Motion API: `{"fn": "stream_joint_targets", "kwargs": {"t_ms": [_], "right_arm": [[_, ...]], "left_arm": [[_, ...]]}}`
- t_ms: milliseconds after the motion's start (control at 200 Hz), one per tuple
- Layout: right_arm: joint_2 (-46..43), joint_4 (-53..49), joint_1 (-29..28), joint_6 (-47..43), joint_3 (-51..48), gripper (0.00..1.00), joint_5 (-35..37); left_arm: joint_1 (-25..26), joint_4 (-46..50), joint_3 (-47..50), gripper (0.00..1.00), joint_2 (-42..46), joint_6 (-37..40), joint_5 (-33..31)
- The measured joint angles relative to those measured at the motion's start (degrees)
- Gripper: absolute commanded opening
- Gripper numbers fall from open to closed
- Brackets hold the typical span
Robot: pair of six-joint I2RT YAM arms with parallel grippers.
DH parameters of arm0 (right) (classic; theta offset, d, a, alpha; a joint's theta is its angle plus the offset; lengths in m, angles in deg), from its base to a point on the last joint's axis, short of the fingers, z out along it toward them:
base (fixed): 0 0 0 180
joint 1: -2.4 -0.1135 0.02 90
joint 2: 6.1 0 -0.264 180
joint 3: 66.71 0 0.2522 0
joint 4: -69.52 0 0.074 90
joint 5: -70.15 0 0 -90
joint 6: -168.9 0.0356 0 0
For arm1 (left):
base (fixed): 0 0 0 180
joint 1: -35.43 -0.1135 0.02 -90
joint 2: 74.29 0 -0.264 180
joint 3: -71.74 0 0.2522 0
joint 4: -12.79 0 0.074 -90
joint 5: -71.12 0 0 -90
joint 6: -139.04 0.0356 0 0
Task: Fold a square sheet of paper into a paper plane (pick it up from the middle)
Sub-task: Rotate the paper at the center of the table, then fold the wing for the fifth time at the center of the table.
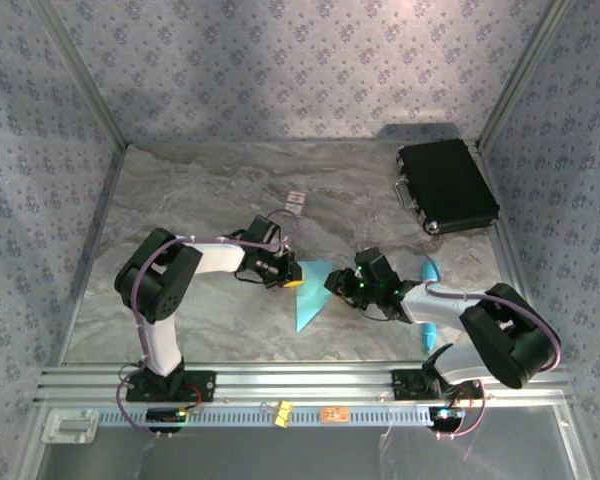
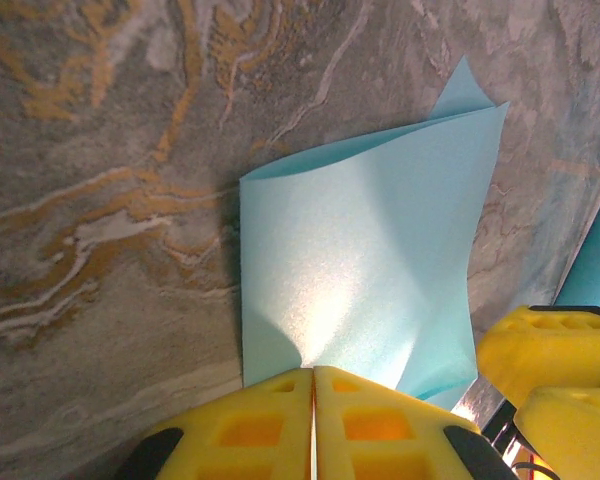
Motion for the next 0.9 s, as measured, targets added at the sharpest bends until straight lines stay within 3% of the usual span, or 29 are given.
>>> {"fn": "stream_joint_targets", "kwargs": {"t_ms": [900], "right_arm": [[2.2,7.7,0.7,3.9,-1.9,0.38,-4.5]], "left_arm": [[0.0,-0.3,0.2,0.1,0.0,-0.4,0.0]]}}
